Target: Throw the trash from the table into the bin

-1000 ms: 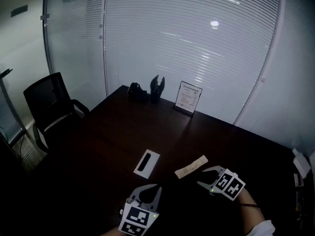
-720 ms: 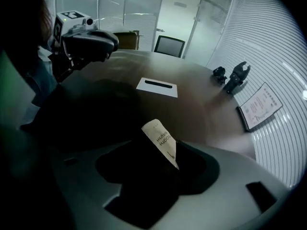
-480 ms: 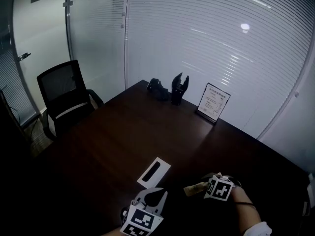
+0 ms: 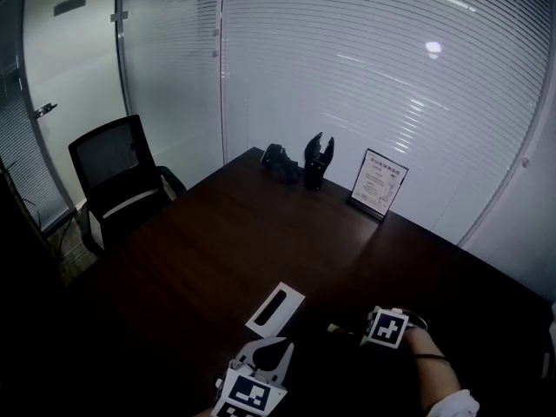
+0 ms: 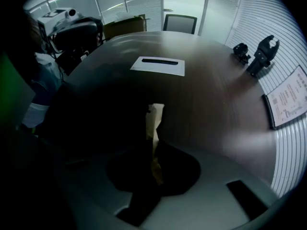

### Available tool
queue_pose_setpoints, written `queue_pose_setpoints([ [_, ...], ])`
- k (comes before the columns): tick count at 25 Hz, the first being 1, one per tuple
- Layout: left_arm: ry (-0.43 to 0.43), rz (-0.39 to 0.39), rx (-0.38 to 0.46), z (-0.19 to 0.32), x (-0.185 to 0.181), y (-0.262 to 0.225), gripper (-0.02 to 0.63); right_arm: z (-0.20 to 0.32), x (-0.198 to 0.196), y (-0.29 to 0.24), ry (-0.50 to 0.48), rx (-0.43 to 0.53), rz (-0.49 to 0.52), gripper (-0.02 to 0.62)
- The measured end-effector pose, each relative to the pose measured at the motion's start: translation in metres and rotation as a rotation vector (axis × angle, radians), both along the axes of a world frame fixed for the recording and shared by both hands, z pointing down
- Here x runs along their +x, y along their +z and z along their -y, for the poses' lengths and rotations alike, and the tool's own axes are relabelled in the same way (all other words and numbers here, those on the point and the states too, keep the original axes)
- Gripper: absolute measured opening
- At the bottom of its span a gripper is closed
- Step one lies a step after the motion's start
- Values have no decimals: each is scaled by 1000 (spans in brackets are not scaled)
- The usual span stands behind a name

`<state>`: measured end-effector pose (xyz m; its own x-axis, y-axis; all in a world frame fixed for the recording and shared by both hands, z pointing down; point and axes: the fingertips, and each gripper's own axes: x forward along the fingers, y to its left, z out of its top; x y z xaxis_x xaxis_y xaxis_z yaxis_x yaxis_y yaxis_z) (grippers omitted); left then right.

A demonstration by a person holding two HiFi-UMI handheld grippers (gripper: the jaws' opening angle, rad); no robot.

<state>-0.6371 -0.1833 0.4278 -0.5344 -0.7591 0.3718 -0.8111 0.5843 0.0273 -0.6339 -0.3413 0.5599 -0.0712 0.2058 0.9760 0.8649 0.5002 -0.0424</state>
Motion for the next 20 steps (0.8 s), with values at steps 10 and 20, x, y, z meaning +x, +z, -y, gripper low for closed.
queue_pose_setpoints([
  [10,80,59,47,-10,44,-50,-2,-7,53,-97,197,-52,213,8],
  [20,347,88,154,-7,150,-86,-2,-43,191,-188,497,-75,426,8],
])
